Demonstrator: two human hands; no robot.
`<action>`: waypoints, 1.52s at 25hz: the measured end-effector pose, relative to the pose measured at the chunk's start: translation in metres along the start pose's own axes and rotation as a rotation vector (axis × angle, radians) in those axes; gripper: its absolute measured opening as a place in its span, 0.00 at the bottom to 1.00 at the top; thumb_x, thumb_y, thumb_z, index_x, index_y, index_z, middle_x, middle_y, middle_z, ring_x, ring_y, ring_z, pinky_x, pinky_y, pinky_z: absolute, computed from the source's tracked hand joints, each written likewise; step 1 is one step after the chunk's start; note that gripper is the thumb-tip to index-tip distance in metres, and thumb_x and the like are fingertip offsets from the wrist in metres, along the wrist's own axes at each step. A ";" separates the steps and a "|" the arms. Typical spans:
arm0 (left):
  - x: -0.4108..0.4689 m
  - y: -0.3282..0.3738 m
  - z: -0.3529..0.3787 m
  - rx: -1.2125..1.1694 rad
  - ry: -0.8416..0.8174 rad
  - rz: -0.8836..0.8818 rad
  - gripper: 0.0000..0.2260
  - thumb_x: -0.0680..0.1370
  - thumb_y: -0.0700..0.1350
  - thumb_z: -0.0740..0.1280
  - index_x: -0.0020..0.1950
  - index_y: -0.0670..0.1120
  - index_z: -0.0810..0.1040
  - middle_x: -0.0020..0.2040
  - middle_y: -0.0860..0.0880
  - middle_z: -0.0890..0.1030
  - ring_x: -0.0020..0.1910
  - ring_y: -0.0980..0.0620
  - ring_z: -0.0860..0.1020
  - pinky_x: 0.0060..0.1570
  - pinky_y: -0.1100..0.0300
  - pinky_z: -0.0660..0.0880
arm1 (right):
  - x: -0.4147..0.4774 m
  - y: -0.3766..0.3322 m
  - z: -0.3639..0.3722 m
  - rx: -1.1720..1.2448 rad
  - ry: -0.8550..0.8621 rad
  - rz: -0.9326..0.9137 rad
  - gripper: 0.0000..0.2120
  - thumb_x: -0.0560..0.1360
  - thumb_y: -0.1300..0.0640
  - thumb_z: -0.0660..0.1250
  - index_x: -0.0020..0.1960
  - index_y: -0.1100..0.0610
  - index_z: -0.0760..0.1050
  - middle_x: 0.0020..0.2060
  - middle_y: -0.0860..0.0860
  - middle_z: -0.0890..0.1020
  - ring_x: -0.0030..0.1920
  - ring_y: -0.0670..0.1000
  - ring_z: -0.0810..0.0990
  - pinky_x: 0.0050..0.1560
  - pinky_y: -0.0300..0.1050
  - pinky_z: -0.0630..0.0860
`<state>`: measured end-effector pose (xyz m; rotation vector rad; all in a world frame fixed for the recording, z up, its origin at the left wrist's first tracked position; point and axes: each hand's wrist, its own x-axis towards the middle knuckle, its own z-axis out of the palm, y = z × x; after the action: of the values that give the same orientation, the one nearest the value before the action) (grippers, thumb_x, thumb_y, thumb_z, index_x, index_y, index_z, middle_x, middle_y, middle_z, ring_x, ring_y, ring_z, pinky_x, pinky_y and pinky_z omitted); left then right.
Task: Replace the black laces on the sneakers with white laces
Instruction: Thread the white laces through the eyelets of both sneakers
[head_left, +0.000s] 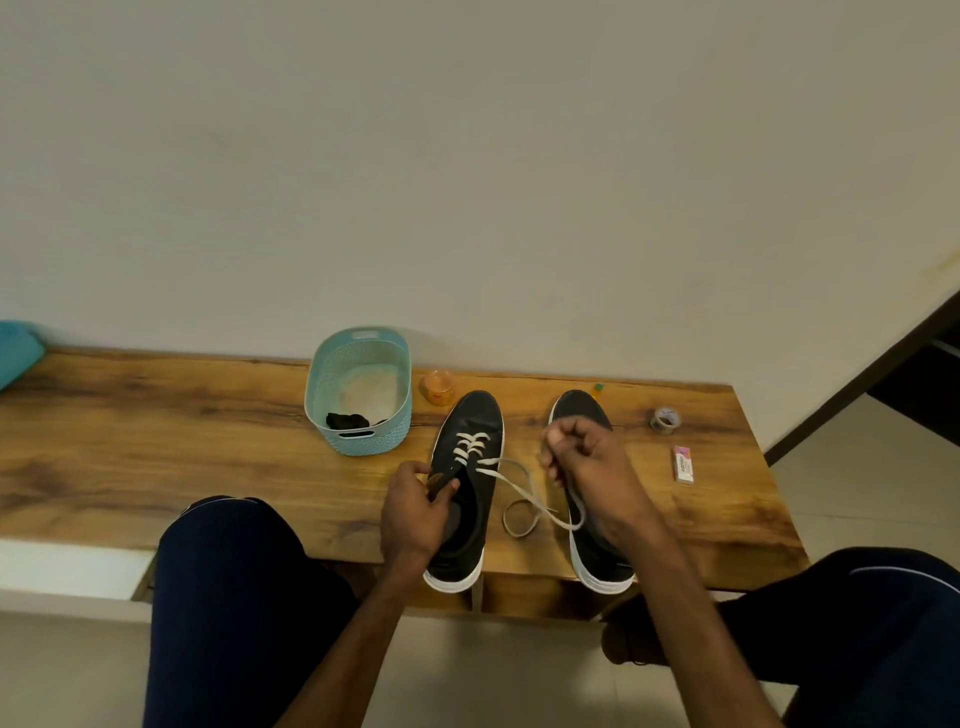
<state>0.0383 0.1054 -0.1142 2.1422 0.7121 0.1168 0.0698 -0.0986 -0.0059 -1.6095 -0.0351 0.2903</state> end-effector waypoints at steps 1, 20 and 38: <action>0.001 0.001 -0.002 -0.024 0.009 -0.005 0.16 0.74 0.52 0.73 0.57 0.50 0.73 0.50 0.46 0.78 0.49 0.48 0.79 0.37 0.59 0.72 | 0.004 0.024 0.005 -0.075 -0.017 0.087 0.05 0.81 0.64 0.62 0.52 0.65 0.76 0.36 0.54 0.81 0.35 0.50 0.77 0.35 0.39 0.75; 0.007 0.003 -0.016 0.085 0.086 0.060 0.10 0.76 0.50 0.72 0.54 0.51 0.75 0.50 0.54 0.75 0.48 0.53 0.76 0.44 0.56 0.74 | 0.055 0.102 0.040 -1.621 -0.163 -0.001 0.15 0.81 0.66 0.58 0.67 0.61 0.70 0.62 0.58 0.75 0.62 0.57 0.76 0.54 0.51 0.79; 0.017 0.003 -0.024 0.039 -0.090 0.049 0.08 0.77 0.47 0.70 0.55 0.50 0.84 0.47 0.53 0.85 0.47 0.53 0.82 0.47 0.56 0.78 | 0.047 0.023 0.025 -0.487 0.084 -0.258 0.02 0.73 0.58 0.74 0.43 0.52 0.82 0.39 0.46 0.84 0.39 0.44 0.81 0.43 0.42 0.78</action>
<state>0.0460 0.1299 -0.0995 2.1883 0.6141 0.0327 0.1060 -0.0660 -0.0372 -2.0737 -0.2642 0.0091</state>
